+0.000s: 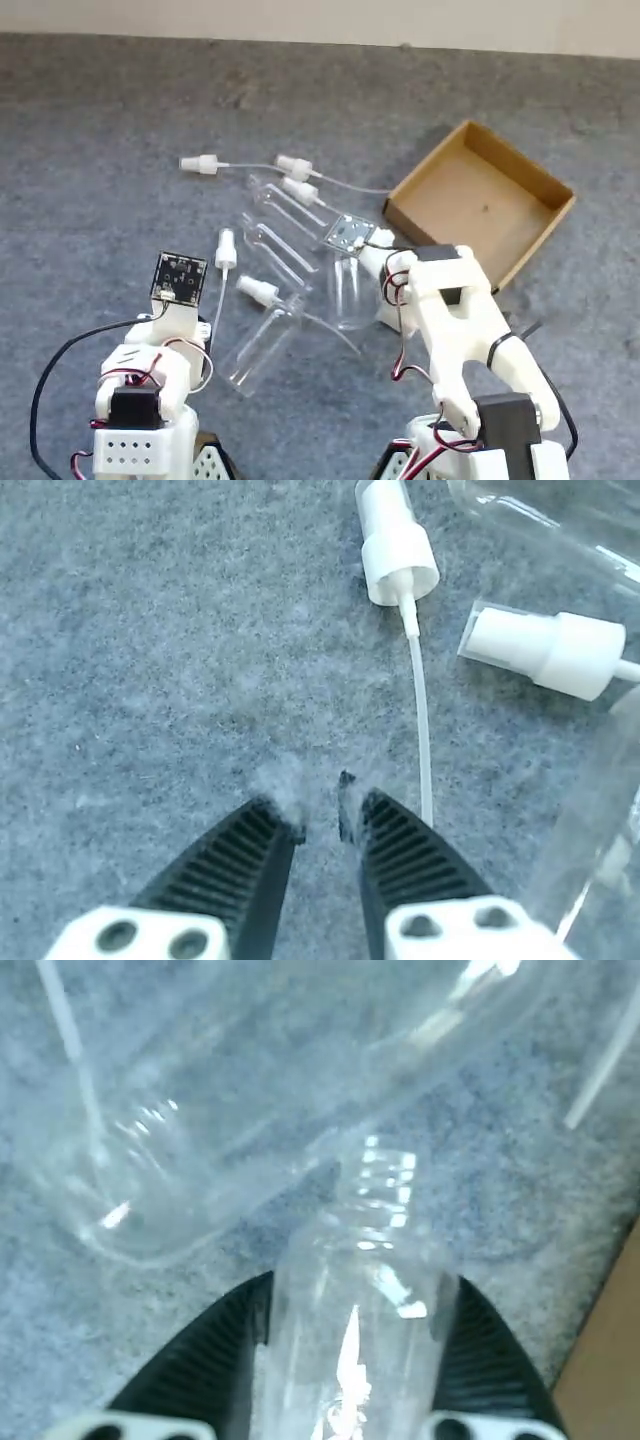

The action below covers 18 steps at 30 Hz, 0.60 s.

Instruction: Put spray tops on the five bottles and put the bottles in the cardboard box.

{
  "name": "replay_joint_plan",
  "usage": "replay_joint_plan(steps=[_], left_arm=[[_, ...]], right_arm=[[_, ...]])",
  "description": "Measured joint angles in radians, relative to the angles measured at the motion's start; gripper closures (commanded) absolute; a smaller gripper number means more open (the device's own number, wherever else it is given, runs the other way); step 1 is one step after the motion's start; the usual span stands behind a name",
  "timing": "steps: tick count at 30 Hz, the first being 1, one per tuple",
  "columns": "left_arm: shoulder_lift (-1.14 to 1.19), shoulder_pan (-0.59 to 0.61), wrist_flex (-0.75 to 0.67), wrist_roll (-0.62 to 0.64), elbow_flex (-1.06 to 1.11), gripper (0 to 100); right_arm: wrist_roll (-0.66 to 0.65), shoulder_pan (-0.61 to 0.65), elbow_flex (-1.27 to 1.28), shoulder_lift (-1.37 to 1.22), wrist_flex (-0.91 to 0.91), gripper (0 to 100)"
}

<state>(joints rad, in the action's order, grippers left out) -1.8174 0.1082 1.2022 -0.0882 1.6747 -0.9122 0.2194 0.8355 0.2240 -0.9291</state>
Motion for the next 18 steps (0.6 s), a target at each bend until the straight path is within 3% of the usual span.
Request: replay_joint_plan(steps=[6,12,18], left_arm=[[0.000,0.000,0.000,0.000,0.000,99],[0.000,0.000,0.011,0.000,0.000,99],[0.000,0.063,0.048,0.000,-0.017,99]], right_arm=[[0.000,-0.021,0.000,0.000,-0.006,89.6],[0.002,-0.080,-0.092,0.037,-0.187,89.6],[0.146,-0.081,-0.176,0.236,-0.305,89.6]])
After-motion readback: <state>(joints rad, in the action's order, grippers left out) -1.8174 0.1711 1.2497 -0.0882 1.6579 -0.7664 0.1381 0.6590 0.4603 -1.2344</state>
